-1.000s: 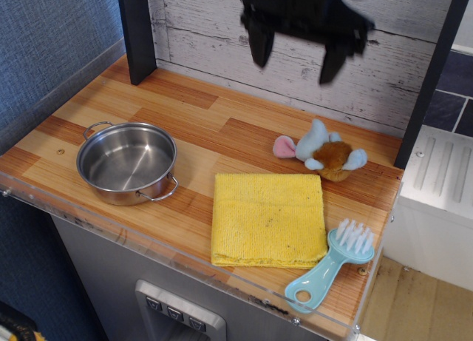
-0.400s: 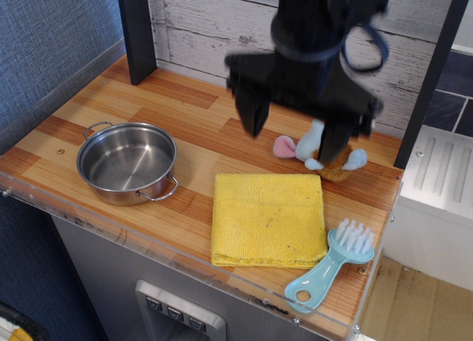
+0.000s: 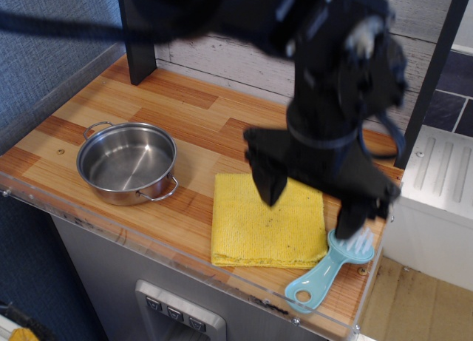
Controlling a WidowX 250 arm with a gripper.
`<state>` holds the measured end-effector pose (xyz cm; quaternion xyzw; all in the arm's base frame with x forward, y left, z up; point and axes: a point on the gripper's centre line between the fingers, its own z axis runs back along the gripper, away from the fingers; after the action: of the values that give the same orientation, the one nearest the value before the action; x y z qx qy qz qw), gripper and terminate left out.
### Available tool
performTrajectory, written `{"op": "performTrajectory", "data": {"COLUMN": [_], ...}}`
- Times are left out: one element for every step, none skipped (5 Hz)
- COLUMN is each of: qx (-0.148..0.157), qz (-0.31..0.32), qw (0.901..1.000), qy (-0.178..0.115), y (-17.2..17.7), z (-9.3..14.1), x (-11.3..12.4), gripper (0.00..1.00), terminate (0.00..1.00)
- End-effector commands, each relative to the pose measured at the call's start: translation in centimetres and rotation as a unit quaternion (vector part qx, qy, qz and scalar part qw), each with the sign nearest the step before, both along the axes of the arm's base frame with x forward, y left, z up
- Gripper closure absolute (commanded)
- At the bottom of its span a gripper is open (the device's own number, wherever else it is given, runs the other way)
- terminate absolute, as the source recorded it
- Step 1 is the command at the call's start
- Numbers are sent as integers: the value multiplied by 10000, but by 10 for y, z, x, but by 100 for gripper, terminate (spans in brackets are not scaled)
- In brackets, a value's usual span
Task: Place the brush behind the cloth.
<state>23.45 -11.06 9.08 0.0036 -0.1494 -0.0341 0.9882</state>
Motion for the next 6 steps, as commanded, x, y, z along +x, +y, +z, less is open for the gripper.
{"op": "performTrajectory", "data": {"qx": [-56, 25, 116, 115, 110, 84], "qz": [-217, -157, -73, 25, 53, 65], "qw": [9991, 9990, 9991, 9993, 9990, 9987], "qy": [358, 423, 398, 365, 433, 494], "y": [-12, -7, -2, 2, 2, 0], "z": [-32, -41, -43, -41, -45, -50], "x": [-20, -22, -20, -17, -16, -14], "gripper": [0, 0, 0, 0, 0, 0], "terminate": [0, 0, 0, 0, 0, 0]}}
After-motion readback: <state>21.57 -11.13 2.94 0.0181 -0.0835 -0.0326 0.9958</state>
